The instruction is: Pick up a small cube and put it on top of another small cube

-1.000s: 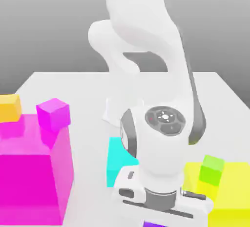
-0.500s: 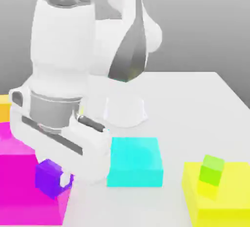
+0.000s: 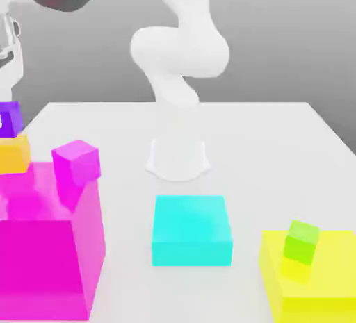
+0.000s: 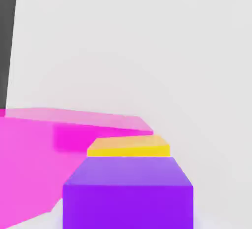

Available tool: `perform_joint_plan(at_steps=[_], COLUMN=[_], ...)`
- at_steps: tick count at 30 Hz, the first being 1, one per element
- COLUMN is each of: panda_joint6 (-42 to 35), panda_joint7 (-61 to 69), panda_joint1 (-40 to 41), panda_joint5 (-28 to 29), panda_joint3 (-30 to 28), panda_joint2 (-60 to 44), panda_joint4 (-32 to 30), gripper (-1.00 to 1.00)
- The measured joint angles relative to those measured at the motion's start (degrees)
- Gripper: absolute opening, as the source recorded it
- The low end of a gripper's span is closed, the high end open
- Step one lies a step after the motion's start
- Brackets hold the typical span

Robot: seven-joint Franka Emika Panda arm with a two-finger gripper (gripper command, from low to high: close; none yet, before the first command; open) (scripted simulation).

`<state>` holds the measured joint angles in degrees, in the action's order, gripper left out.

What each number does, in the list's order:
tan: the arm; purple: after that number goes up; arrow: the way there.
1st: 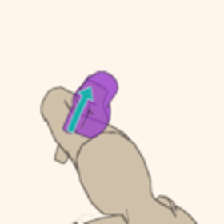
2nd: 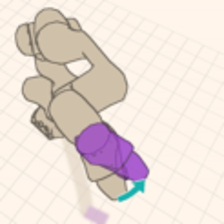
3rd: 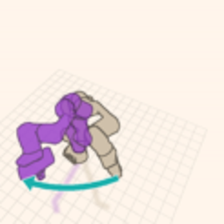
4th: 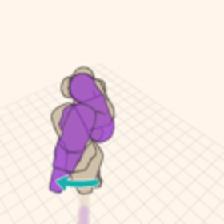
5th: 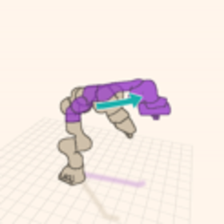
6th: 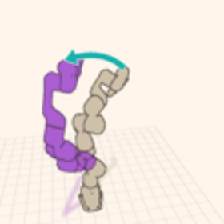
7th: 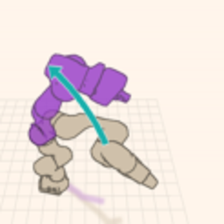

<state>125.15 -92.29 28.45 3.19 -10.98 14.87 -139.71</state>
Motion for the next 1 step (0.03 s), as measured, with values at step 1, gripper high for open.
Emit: perform_joint_plan(at_steps=[1], panda_joint6=[0.0], panda_joint7=[0.0], panda_joint1=[0.0], panda_joint5=[0.0], panda_joint3=[0.0], panda_joint2=[0.0], panda_joint4=[0.0], gripper=[1.0])
